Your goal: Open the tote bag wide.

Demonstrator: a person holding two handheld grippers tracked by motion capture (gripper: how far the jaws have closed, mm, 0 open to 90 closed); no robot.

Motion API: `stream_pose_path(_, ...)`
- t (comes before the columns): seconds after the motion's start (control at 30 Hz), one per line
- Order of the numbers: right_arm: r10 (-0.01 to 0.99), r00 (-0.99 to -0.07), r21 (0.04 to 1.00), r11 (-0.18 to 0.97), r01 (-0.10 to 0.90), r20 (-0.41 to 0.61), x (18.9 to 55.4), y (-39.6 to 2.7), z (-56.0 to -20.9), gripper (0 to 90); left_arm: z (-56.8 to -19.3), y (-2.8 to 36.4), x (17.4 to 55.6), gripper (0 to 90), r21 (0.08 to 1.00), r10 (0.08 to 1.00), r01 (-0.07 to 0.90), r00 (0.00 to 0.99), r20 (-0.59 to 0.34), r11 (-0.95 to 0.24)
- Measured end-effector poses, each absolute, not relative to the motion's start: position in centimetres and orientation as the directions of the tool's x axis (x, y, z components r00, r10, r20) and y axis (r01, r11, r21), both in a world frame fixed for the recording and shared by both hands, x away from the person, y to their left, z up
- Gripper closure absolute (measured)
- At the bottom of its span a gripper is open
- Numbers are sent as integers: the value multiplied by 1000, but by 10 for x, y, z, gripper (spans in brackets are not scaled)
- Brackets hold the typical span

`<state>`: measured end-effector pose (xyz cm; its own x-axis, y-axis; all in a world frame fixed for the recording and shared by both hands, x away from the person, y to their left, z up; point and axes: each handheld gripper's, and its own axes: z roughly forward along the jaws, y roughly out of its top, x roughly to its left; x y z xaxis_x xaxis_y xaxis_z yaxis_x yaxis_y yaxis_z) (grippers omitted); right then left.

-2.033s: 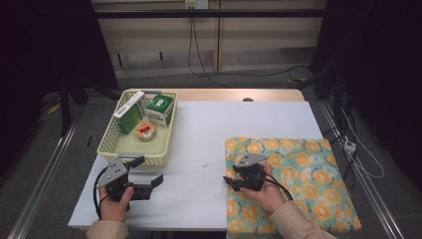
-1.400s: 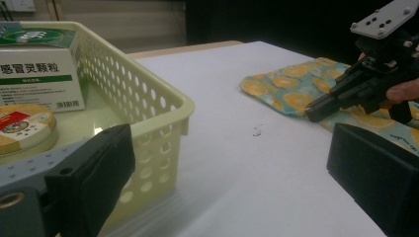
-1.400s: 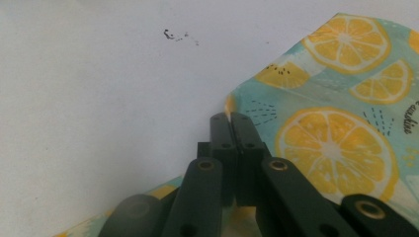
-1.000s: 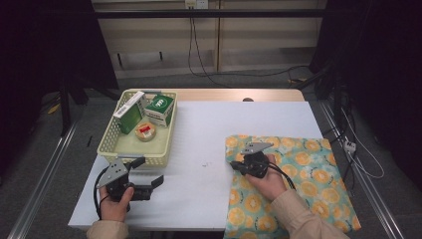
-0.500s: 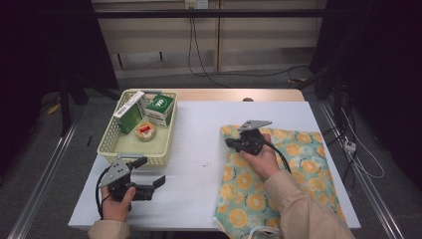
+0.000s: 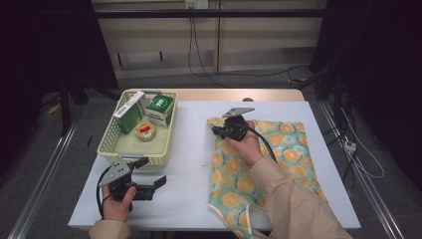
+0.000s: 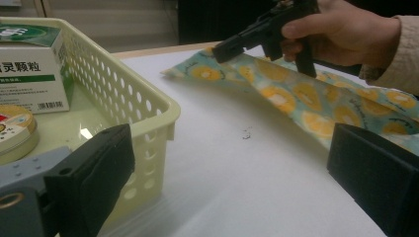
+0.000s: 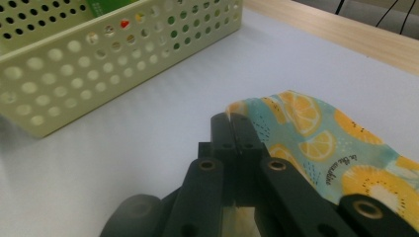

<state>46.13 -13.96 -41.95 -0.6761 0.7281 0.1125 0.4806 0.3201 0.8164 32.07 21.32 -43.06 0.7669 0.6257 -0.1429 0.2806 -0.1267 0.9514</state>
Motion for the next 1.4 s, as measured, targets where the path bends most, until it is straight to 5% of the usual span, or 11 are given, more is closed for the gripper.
stream_pose_path(0.33,763,-642,826,311,470,78,512,-116,-412,900,-431,212,321,41,950,623,285,768,-148,-125)
stream_pose_path(0.37,756,-650,837,308,453,74,517,-113,-411,861,-431,211,321,41,950,621,287,769,-150,-125)
stream_pose_path(0.43,774,-624,846,260,466,106,519,-112,-411,627,-432,211,321,41,949,618,287,772,-148,-130)
stream_pose_path(0.53,764,-638,838,282,467,98,512,-114,-411,471,-432,209,322,41,948,612,290,776,-152,-132)
stream_pose_path(0.73,718,-693,815,360,455,69,479,-128,-405,339,-431,207,321,41,949,603,283,785,-145,-140)
stream_pose_path(1.1,651,-754,803,404,438,84,406,-163,-405,303,-431,204,319,41,947,608,284,782,-138,-151)
stream_pose_path(1.4,545,-834,777,486,402,91,364,-143,-423,327,-431,203,319,42,946,605,281,785,-130,-162)
